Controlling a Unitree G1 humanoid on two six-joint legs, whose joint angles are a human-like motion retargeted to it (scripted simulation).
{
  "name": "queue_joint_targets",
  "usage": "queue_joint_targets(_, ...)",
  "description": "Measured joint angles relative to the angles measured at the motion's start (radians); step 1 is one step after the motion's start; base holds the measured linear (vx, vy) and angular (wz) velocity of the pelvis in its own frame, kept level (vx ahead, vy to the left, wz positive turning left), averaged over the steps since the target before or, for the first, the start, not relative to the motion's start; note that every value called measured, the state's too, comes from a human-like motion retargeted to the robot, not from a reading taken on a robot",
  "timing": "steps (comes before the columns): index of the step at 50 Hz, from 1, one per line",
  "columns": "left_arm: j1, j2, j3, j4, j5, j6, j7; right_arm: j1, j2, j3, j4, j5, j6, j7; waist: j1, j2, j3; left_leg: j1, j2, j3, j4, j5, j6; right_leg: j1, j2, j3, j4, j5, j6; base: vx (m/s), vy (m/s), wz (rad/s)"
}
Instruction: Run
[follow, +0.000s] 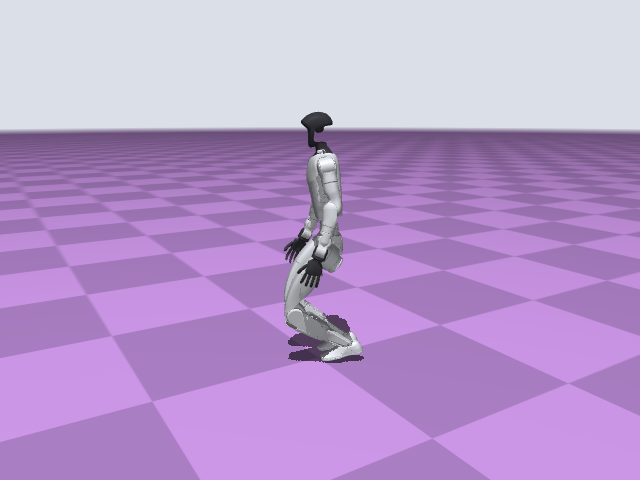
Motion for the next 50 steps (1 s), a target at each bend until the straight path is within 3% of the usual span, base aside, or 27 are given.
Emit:
queue_joint_targets(2, -0.061, 0.001, 0.021, 0.008, -0.014, 0.007, 0.038, -0.057, 0.014, -0.004, 0.062, -0.019, 0.018, -0.008, 0.008, 0.001, 0.026, -0.041, 0.029, 0.021, 0.029, -0.079, 0.039, -0.038, -0.002, -0.021, 0.025, -0.074, -0.036, -0.12, -0.01, -0.21)
queue_joint_targets(5, -0.101, 0.0, 0.03, -0.008, -0.032, 0.001, 0.045, -0.075, 0.021, -0.006, 0.107, 0.002, 0.025, 0.003, 0.004, -0.002, 0.051, 0.02, 0.024, 0.027, -0.023, -0.047, 0.039, 0.017, -0.014, -0.02, -0.005, -0.041, -0.03, 0.02, 0.0, -0.06)
queue_joint_targets(10, -0.056, 0.002, 0.019, -0.071, -0.037, -0.004, 0.011, -0.015, 0.014, 0.004, 0.028, 0.049, 0.017, 0.036, -0.003, 0.012, 0.003, 0.074, -0.007, -0.019, -0.282, 0.328, -0.093, 0.055, -0.023, 0.007, -0.214, 0.37, 0.088, 0.01, 0.01, -0.25)
queue_joint_targets(14, -0.039, 0.019, 0.028, -0.097, -0.013, -0.001, -0.003, -0.01, -0.008, 0.004, -0.023, 0.056, 0.001, 0.039, -0.008, 0.011, -0.02, 0.048, -0.023, -0.017, -0.345, 0.447, -0.126, 0.022, -0.057, 0.002, -0.24, 0.451, 0.115, -0.03, 0.02, -0.31)
queue_joint_targets(19, -0.033, 0.025, 0.049, -0.085, -0.007, 0.0, -0.017, -0.031, -0.024, -0.004, -0.045, 0.04, -0.008, 0.031, -0.003, 0.002, -0.016, 0.026, -0.033, -0.004, -0.26, 0.347, -0.082, 0.008, -0.068, -0.007, -0.171, 0.345, 0.088, -0.06, 0.01, -0.4)
queue_joint_targets(25, -0.054, 0.017, 0.065, -0.029, -0.009, 0.014, 0.016, -0.077, -0.013, 0.005, -0.007, -0.065, 0.018, 0.023, 0.011, -0.019, 0.033, -0.022, -0.023, 0.036, -0.016, -0.066, 0.055, -0.023, -0.08, -0.034, 0.064, -0.073, -0.031, -0.07, -0.01, -0.4)
queue_joint_targets(28, -0.113, 0.001, 0.073, 0.035, 0.016, 0.031, 0.038, -0.128, 0.013, 0.001, 0.066, -0.089, 0.035, 0.013, 0.0, -0.037, 0.048, -0.058, -0.027, 0.059, -0.027, -0.079, 0.091, -0.073, -0.114, -0.047, 0.106, -0.074, -0.052, -0.08, -0.02, -0.1)
queue_joint_targets(30, -0.114, -0.003, 0.067, 0.05, 0.019, 0.032, 0.03, -0.123, 0.016, 0.004, 0.083, -0.079, 0.038, 0.024, -0.009, -0.04, 0.06, -0.004, -0.042, 0.045, -0.066, -0.079, 0.085, -0.033, -0.118, -0.049, 0.097, -0.044, -0.043, 0.07, -0.05, -0.15)
queue_joint_targets(35, -0.076, -0.016, 0.069, 0.021, -0.026, 0.025, -0.012, -0.084, 0.018, 0.012, 0.049, -0.035, 0.028, 0.05, -0.019, -0.009, 0.046, 0.07, -0.032, -0.018, -0.231, 0.209, -0.05, 0.013, -0.067, -0.05, -0.068, 0.224, 0.023, 0.02, -0.04, -0.23)
queue_joint_targets(38, -0.059, -0.007, 0.083, -0.008, -0.059, 0.017, -0.024, -0.07, 0.016, 0.014, 0.027, -0.013, 0.02, 0.051, -0.007, 0.007, 0.04, 0.046, -0.006, -0.027, -0.177, 0.292, -0.094, 0.03, -0.033, -0.054, -0.14, 0.27, 0.034, -0.04, -0.04, -0.26)
queue_joint_targets(40, -0.05, 0.003, 0.099, -0.035, -0.083, 0.01, -0.026, -0.069, 0.006, 0.013, 0.013, -0.01, 0.017, 0.043, 0.008, 0.016, 0.041, 0.028, 0.023, -0.022, -0.088, 0.272, -0.096, 0.047, -0.004, -0.056, -0.163, 0.234, 0.021, -0.05, -0.03, -0.34)
queue_joint_targets(45, -0.062, 0.003, 0.142, -0.036, -0.119, 0.012, 0.004, -0.132, -0.008, 0.019, 0.066, -0.075, 0.033, 0.013, 0.048, 0.041, 0.074, -0.038, 0.112, -0.007, 0.194, 0.041, -0.048, 0.038, 0.059, -0.073, -0.086, -0.074, -0.077, -0.07, -0.01, -0.44)
queue_joint_targets(47, -0.081, -0.01, 0.152, -0.001, -0.11, 0.019, 0.013, -0.166, -0.004, 0.021, 0.11, -0.084, 0.038, -0.007, 0.075, 0.071, 0.081, -0.074, 0.172, -0.008, 0.228, -0.006, -0.034, 0.02, 0.099, -0.085, -0.098, -0.074, -0.094, -0.06, 0.03, -0.76)
queue_joint_targets(50, -0.083, -0.017, 0.137, 0.032, -0.095, 0.019, -0.007, -0.165, 0.001, 0.015, 0.129, -0.065, 0.04, 0.005, 0.072, 0.059, 0.09, -0.062, 0.14, -0.004, 0.145, 0.006, -0.025, 0.058, 0.076, -0.067, -0.127, -0.056, -0.073, 0.04, 0.05, -0.23)
